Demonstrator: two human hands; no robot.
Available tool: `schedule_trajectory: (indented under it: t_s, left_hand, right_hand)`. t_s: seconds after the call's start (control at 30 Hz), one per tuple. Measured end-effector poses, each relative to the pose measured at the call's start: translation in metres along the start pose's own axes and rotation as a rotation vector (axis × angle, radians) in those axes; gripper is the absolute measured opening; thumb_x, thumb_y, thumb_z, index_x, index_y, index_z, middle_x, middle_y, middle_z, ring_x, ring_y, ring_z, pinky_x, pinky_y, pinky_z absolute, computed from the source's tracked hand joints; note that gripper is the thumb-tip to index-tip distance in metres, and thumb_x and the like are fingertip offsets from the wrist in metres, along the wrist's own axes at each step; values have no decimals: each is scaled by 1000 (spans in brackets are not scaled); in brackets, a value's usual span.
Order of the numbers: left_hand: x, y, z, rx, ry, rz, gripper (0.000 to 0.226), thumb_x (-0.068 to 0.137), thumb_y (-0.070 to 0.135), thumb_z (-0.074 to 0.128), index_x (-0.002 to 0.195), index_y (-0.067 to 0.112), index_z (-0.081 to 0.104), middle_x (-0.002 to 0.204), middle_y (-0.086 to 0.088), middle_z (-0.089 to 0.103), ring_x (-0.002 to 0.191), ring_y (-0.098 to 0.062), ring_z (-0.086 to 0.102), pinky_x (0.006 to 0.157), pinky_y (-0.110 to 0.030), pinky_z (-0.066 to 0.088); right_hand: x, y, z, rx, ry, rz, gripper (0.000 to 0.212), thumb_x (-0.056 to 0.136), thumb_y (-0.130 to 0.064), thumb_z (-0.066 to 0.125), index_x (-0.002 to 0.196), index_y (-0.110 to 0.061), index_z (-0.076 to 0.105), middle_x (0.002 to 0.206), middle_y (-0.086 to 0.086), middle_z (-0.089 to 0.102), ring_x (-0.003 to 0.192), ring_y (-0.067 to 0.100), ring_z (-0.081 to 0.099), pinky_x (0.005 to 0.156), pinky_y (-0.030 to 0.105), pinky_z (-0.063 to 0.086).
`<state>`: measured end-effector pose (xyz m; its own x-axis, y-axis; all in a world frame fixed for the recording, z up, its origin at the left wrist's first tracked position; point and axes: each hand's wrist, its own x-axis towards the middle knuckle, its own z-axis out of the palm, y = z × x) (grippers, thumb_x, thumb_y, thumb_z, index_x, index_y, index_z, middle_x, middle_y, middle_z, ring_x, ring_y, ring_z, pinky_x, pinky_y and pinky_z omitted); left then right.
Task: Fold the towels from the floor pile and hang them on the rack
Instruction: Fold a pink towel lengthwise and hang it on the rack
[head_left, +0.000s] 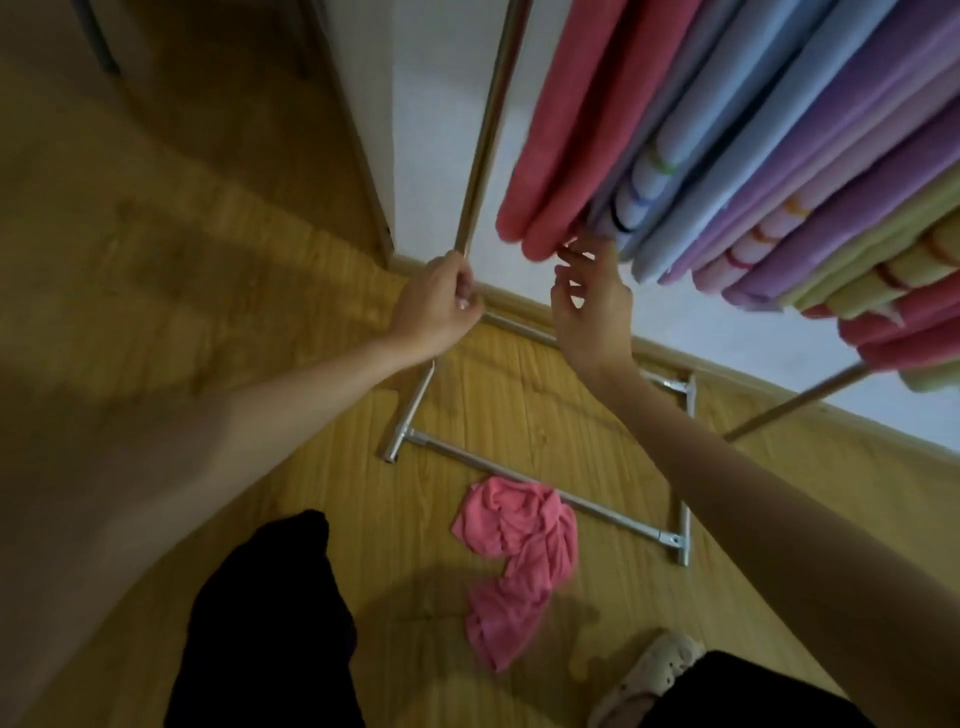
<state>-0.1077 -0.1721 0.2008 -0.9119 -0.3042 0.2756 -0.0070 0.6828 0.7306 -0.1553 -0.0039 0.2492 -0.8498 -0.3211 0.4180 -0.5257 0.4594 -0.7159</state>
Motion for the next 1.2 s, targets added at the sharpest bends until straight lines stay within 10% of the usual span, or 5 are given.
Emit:
schedule_trajectory:
  t_s: [0.33,0.57,0.83,1.03,1.2]
  left_hand:
    - [-99,-65,123,308,-741,-256,29,83,17,61,108,3,54,113,-15,54,106,-30,53,86,-37,44]
    - [-198,-100,197,304,-967,-374,21,88,10,55,106,1,56,108,-14,57,104,-29,54,84,-34,42]
    - [-290,-147,276,249,-1037,-413,13,93,3,47,92,-1,59,93,-15,56,94,-32,56,72,-27,32]
    - [-309,-169,315,426,-906,-455,28,94,28,52,111,5,52,109,-15,61,99,-35,60,80,-43,49]
    - [-319,-177,332,497,-828,-480,26,93,23,53,113,6,52,117,-14,53,109,-31,52,88,-41,45]
  right_hand:
    - [-155,176,-17,-413,-483,350,35,94,-10,47,129,-4,44,128,15,54,110,33,56,80,38,47]
    - [-271,248,13,-358,-765,544,38,89,-5,49,127,-3,46,125,19,52,102,39,57,75,50,51]
    - [-367,267,59,-233,-978,630,55,89,-11,50,141,-4,33,131,20,48,106,37,55,77,44,49]
    - [-379,269,88,-165,-954,645,89,75,-62,29,144,-6,31,133,19,49,108,37,56,76,46,50]
    - [-383,294,101,-181,-950,649,65,90,-35,48,146,-11,25,137,15,45,110,36,57,74,47,53]
